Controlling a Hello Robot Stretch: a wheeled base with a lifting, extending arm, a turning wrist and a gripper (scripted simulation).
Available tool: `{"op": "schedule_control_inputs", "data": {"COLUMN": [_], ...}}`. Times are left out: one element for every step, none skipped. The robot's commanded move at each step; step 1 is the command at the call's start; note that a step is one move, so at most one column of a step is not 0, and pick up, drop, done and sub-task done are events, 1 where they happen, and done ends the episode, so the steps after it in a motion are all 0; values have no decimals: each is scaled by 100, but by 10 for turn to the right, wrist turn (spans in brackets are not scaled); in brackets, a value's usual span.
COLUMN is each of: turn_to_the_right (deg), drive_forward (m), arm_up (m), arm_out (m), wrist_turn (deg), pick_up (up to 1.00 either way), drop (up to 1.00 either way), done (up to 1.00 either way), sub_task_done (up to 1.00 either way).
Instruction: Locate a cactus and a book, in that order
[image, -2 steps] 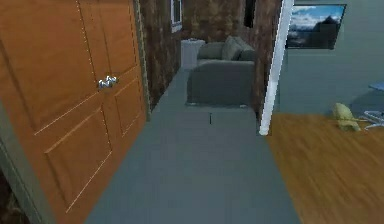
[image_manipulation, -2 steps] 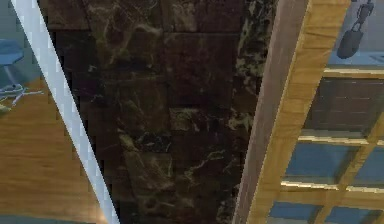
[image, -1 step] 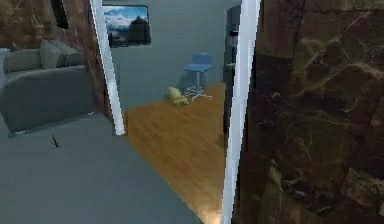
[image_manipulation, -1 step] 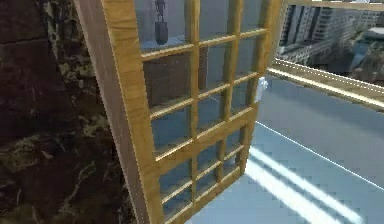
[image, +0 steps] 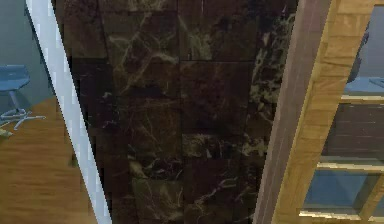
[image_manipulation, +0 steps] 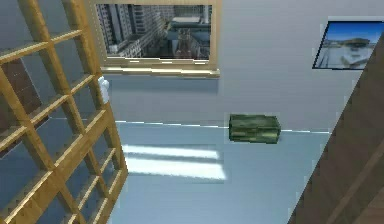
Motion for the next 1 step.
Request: {"op": "schedule_control_inputs", "data": {"turn_to_the_right": [30], "drive_forward": [0], "arm_up": [0], "arm_out": [0], "wrist_turn": [0], "pick_up": [0], "drop": [0], "done": [0], "sub_task_done": [0]}}
